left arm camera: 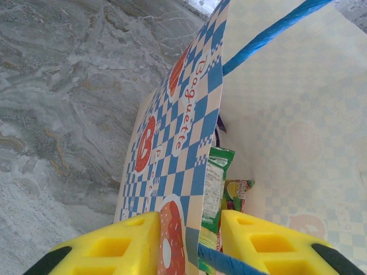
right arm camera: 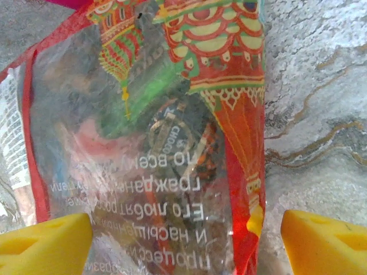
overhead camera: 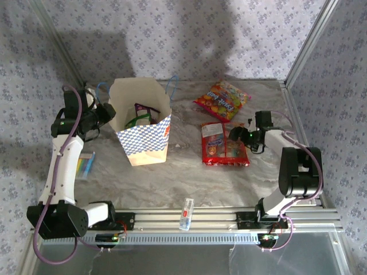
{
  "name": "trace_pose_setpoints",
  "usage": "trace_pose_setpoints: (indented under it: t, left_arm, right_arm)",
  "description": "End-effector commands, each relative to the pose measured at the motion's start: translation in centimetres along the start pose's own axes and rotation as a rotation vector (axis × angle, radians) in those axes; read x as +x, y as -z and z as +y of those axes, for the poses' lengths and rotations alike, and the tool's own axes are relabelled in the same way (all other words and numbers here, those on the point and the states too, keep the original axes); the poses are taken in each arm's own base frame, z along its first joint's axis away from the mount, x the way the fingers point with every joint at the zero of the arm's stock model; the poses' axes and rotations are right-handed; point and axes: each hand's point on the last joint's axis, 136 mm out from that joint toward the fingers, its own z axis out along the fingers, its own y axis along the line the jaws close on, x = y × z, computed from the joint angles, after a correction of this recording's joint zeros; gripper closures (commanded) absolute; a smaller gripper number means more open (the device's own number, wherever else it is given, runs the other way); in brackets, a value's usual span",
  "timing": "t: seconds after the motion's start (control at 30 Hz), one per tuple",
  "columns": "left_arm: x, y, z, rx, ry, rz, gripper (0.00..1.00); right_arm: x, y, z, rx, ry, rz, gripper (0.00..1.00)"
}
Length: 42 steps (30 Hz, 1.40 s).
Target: Place the snacks into the paper bag
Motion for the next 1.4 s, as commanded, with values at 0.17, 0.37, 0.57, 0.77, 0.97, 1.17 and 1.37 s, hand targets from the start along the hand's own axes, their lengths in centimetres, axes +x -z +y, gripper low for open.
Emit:
trace_pose_setpoints:
  t: [0.17,0.37,0.57,0.77,0.97,1.17,1.37]
  left_arm:
    - [-0.7,1.5,-1.0,0.009,-0.022,-0.031,0.65]
    - [-0.6,1.4,-1.4,0.007,-0.03,-0.024,0.64]
    - [-0.5,1.3,-1.6,0.006,-0.038,-0.023,0.64]
    - [-0.2,1.0,-1.6,-0.003,-0.044,-0.013,0.64]
    - [-0.1,1.0,-1.5,-0.009,-0.048,-0.014,0.64]
    - [0.0,1.1,-1.4,-0.014,-0.052,-0.014,0.63]
    - [0.1,1.1,-1.3,-0.016,-0.05,-0.014,0.63]
  right_arm:
    - [-0.4,-1.7,1.0,-0.048,0.041,0.038,0.13]
    - [-0.8,-3.1,0.6,-0.034,0.014,0.067,0.17]
    - [-0.7,-4.4,0.4,-0.037,-0.023,0.102,0.26]
    - [-0.5,-5.1,0.2,-0.04,-0.031,0.122,0.37]
    - [-0.4,-5.1,0.5,-0.057,-0.035,0.143,0.47]
    - [-0.5,-4.5,0.8,-0.057,-0.029,0.143,0.44]
    - [-0.6,-4.2,0.1,-0.014,-0.037,0.146,0.51]
